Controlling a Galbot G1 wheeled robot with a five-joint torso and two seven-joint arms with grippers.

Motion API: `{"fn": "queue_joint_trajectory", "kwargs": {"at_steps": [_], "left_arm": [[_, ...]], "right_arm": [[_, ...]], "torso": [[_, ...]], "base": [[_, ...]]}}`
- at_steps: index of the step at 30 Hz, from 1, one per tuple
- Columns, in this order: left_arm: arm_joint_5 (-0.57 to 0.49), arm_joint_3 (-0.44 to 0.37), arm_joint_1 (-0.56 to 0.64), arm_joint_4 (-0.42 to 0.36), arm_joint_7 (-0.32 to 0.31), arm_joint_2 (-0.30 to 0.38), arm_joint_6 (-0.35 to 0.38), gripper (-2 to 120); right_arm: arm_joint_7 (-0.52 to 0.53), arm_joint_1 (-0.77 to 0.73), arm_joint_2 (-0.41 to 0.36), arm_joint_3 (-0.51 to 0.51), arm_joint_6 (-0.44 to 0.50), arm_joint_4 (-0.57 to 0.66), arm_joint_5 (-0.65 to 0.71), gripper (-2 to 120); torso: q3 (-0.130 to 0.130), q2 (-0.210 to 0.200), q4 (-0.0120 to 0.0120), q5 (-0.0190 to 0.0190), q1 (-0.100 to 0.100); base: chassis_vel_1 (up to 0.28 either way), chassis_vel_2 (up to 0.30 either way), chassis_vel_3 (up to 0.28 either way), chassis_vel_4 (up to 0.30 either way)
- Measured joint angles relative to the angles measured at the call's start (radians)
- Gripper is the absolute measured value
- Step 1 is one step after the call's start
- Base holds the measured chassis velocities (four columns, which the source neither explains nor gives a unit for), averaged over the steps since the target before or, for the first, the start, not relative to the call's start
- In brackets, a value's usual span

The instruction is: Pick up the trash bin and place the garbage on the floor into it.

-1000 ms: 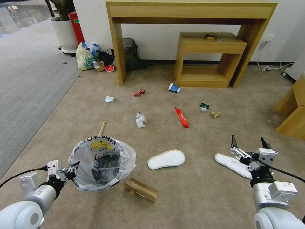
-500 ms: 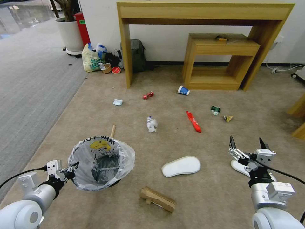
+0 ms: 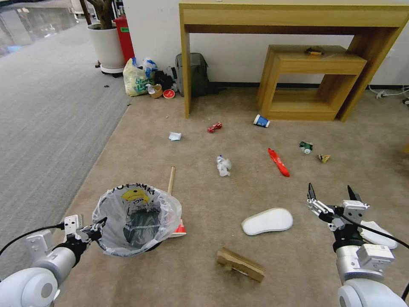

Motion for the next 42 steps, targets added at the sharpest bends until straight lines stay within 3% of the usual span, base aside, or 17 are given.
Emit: {"fn": "queue_joint_trajectory", "kwargs": {"at_steps": [15, 22, 26, 30, 32, 33, 34, 37, 42], "left_arm": [[0.009, 0.002, 0.006, -0.008, -0.001, -0.002, -0.006, 0], [0.017, 0.002, 0.000, -0.009, -0.010, 0.001, -0.007, 0], [0.022, 0.007, -0.001, -0.011, -0.015, 0.005, -0.007, 0], [0.023, 0.006, -0.001, -0.020, -0.023, 0.005, -0.006, 0], [0.023, 0.006, -0.001, -0.021, -0.023, 0.004, -0.005, 0], [0.023, 0.004, -0.001, -0.025, -0.025, 0.001, -0.003, 0], [0.023, 0.004, -0.001, -0.025, -0.025, 0.001, -0.003, 0], [0.025, 0.000, 0.001, -0.026, -0.026, -0.013, -0.003, 0], [0.031, -0.001, 0.006, -0.031, -0.027, -0.028, -0.003, 0]], "right_arm": [[0.000, 0.016, -0.015, -0.013, -0.019, -0.021, 0.017, 100], [0.001, 0.078, -0.074, -0.077, -0.081, -0.125, 0.054, 100], [-0.029, 0.114, -0.133, -0.134, -0.102, -0.229, 0.041, 100], [-0.093, 0.186, -0.274, -0.253, -0.102, -0.396, 0.007, 100], [-0.101, 0.191, -0.290, -0.262, -0.099, -0.405, 0.005, 100], [-0.175, 0.215, -0.399, -0.309, -0.083, -0.450, 0.000, 100], [-0.175, 0.215, -0.399, -0.309, -0.083, -0.450, 0.000, 100], [-0.335, 0.255, -0.528, -0.376, -0.036, -0.518, -0.026, 100], [-0.417, 0.300, -0.568, -0.444, 0.026, -0.584, -0.069, 100]], "torso": [[0.000, 0.000, 0.0001, -0.0006, 0.000], [0.000, 0.000, 0.0003, -0.0002, 0.000], [0.000, 0.000, -0.0001, -0.0001, 0.000], [0.000, 0.000, 0.0001, 0.0004, 0.000], [0.000, 0.000, 0.0001, 0.0004, 0.000], [0.000, 0.000, 0.0004, 0.0000, 0.000], [0.000, 0.000, 0.0004, 0.0000, 0.000], [0.000, 0.000, -0.0001, 0.0000, 0.000], [0.000, 0.000, 0.0000, -0.0003, 0.000]], "base": [[0.178, 0.185, -0.188, -0.185], [0.058, 0.063, -0.058, -0.057], [0.000, 0.000, 0.000, 0.000], [0.000, 0.000, 0.000, 0.000], [0.000, 0.000, 0.000, 0.000], [0.000, 0.000, 0.000, 0.000], [0.000, 0.000, 0.000, 0.000], [0.000, 0.000, 0.000, 0.000], [0.000, 0.000, 0.000, 0.000]]}}
